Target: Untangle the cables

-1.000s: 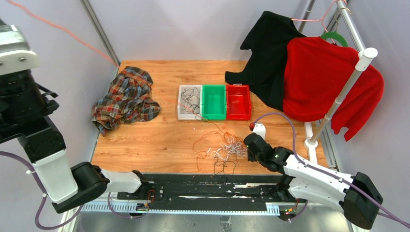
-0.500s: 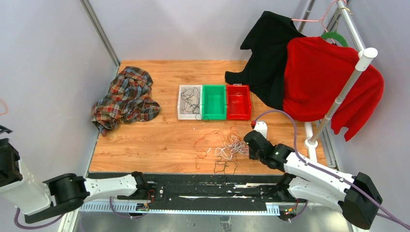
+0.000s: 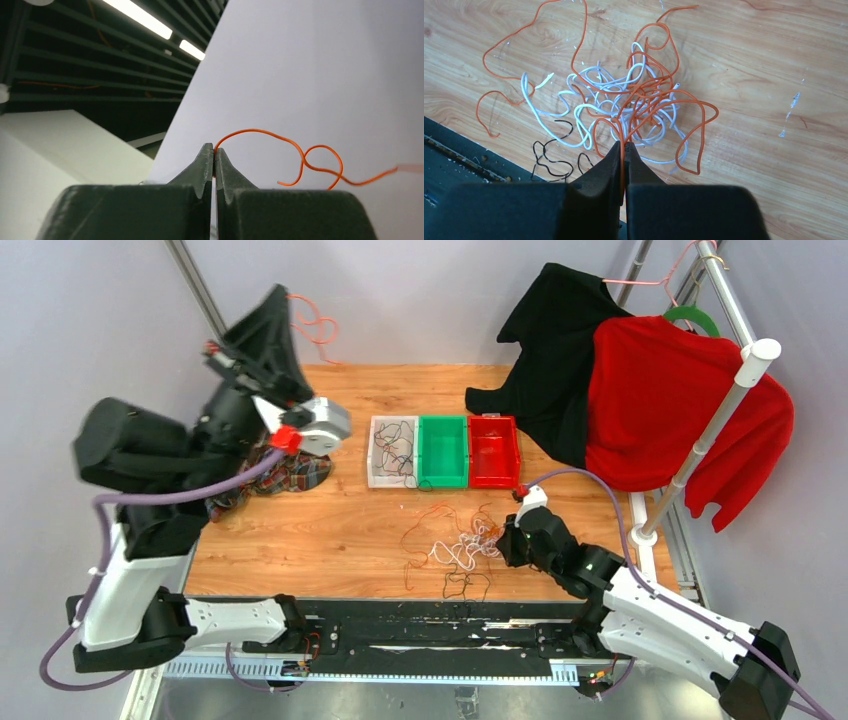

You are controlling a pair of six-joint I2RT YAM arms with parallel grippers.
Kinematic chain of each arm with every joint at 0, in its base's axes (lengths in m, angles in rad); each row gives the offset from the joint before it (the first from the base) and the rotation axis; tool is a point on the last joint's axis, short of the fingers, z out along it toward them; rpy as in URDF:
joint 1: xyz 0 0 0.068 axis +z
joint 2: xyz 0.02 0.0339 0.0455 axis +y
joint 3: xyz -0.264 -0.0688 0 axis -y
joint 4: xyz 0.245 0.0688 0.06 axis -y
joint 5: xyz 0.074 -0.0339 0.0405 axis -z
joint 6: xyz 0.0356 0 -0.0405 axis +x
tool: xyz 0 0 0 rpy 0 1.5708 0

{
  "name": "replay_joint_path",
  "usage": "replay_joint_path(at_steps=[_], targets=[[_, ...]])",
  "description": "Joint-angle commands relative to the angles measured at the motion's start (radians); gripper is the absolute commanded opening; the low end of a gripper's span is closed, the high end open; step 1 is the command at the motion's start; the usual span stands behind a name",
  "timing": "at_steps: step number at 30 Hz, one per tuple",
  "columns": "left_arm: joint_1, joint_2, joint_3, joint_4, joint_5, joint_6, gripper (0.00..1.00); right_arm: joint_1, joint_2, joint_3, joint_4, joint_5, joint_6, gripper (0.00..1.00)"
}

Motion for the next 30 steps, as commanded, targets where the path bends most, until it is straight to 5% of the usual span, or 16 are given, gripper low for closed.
replay_joint_path(at_steps=[1,17,30], targets=[[-0.007,0.035,-0.059,0.065,0.06,-0.093,0.01,-0.011,-0.035,-0.038,0.036,-0.021,-0.01,0.01],[0.068,0.4,-0.018,0.289,0.112,-0.255,0.0,-0.012,-0.133,-0.111,0.033,0.024,0.028,0.01],[0.165,0.444,-0.074,0.339,0.124,-0.303,0.0,-0.011,-0.169,-0.152,0.03,0.028,0.027,0.01]])
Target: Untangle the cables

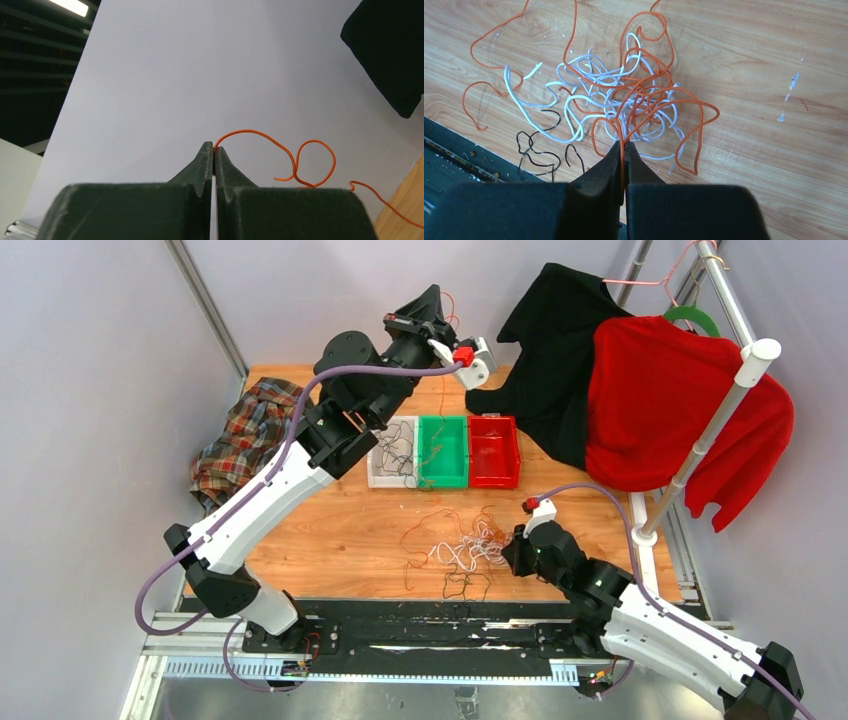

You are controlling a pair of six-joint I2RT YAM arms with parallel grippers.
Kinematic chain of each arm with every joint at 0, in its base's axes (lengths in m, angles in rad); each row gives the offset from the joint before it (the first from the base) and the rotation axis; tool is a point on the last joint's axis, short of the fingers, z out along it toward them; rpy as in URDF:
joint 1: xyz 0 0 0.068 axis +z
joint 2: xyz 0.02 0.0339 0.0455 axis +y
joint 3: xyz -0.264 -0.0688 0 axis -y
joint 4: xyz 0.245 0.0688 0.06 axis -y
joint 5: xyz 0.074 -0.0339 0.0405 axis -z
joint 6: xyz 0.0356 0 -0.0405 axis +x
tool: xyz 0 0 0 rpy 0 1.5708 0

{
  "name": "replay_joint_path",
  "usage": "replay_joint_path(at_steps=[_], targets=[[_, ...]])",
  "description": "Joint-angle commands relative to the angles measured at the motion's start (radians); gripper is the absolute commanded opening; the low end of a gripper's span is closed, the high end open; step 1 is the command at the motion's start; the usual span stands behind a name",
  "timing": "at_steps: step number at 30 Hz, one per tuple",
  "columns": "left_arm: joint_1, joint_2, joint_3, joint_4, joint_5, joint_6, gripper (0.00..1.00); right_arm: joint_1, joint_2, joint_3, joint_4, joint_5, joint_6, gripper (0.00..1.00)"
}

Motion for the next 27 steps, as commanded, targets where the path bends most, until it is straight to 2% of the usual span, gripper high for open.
replay_joint_path(at_steps=[1,16,27], targets=[[0.006,-0.005,-0.002,0.071,0.019,-0.024,0.0,-0.011,-0.021,-0.029,0.006,0.025,0.014,0.01],[0.015,0.065,-0.014,0.092,0.036,-0.053,0.0,-0.01,-0.04,-0.042,-0.012,0.061,0.015,0.01],[0.074,0.169,-0.004,0.115,0.031,-0.111,0.0,-0.01,-0.049,-0.04,-0.007,0.06,0.02,0.01]])
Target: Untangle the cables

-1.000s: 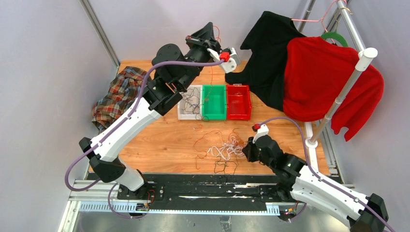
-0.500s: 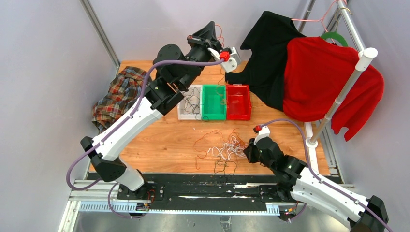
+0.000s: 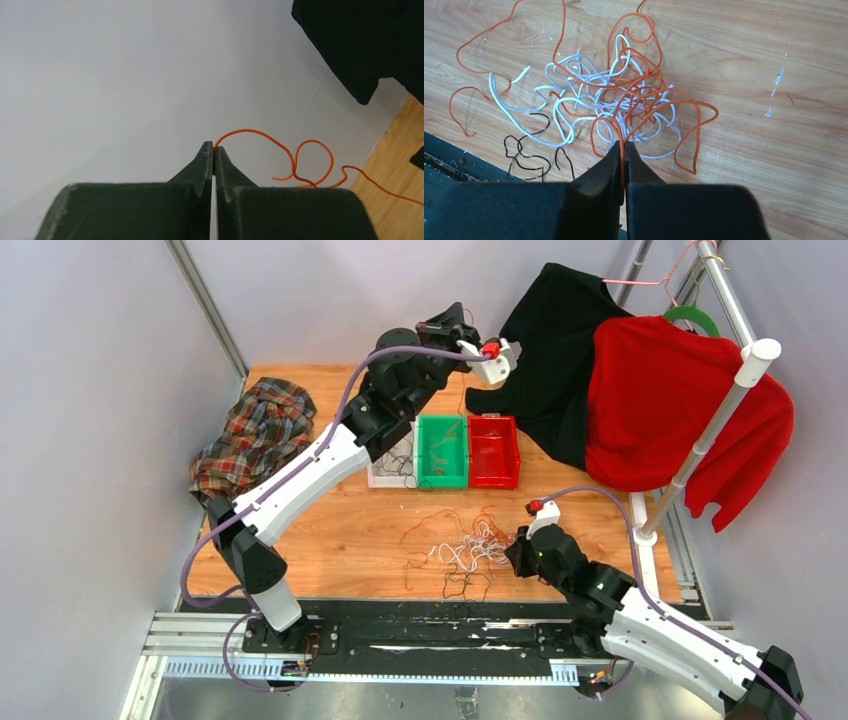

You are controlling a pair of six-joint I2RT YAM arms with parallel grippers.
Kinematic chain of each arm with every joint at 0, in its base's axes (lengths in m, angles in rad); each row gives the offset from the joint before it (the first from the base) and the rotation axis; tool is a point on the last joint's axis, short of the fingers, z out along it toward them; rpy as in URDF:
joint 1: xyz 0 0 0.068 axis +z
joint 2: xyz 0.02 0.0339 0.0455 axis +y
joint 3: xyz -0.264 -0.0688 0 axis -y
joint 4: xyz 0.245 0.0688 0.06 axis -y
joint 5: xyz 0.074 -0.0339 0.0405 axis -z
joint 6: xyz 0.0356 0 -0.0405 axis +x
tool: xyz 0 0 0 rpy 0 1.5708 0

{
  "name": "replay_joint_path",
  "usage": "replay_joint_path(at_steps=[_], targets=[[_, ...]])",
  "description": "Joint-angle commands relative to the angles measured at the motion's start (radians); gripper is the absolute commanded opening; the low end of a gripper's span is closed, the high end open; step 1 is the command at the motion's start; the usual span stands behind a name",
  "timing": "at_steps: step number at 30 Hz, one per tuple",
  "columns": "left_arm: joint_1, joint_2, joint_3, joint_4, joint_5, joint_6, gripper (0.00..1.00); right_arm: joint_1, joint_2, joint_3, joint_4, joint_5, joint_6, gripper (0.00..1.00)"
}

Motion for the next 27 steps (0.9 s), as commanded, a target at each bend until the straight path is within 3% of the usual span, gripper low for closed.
replay_joint_path(at_steps=[1,17,27], targets=[[0.032,0.012,0.002,0.053,0.005,-0.049,0.0,-0.011,-0.014,-0.009,-0.004,0.018,0.013,0.01],[0.047,0.012,-0.168,-0.341,-0.035,-0.355,0.0,-0.011,-0.019,-0.007,0.006,0.031,0.035,0.01],[0.047,0.189,-0.062,-0.488,0.021,-0.456,0.0,-0.011,0.0,-0.014,0.04,0.025,0.072,0.01]])
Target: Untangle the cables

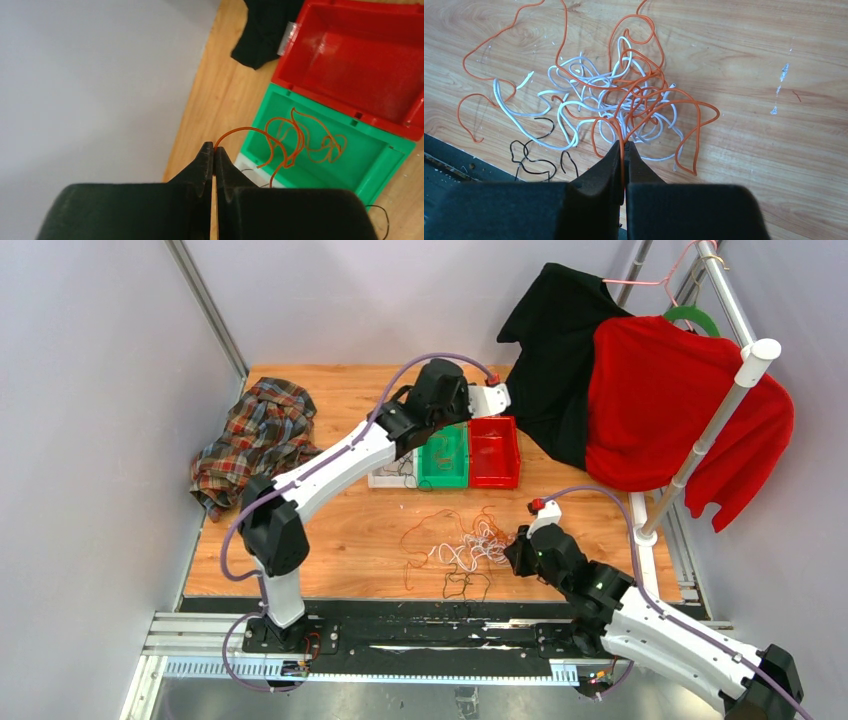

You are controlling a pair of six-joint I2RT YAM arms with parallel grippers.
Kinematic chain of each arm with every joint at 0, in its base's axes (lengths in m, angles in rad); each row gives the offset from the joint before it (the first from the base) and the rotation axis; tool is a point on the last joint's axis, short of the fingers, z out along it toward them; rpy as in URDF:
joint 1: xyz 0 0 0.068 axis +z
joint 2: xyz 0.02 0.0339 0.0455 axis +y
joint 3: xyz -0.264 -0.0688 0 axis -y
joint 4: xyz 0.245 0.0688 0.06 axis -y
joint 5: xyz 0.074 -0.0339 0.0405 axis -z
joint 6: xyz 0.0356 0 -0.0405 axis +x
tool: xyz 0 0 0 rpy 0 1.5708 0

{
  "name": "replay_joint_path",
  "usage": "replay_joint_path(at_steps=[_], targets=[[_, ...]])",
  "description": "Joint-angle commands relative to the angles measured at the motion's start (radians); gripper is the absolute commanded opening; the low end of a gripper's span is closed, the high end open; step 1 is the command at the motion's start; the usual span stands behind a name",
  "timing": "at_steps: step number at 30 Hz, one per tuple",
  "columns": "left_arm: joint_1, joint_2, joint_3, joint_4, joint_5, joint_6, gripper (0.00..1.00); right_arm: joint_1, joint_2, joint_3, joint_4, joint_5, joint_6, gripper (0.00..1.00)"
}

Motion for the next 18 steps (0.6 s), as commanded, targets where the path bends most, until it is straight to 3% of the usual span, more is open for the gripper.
replay_joint_path(at_steps=[1,18], targets=[[0.004,0.07,0.018,-0.061,0.028,-0.054,0.0,-0.01,-0.01,-0.011,0.031,0.025,0.036,0.01],[0.06,0.191,-0.191,0.185,0.018,0.032,0.0,-0.011,0.061,0.015,0.052,0.039,0.039,0.01]])
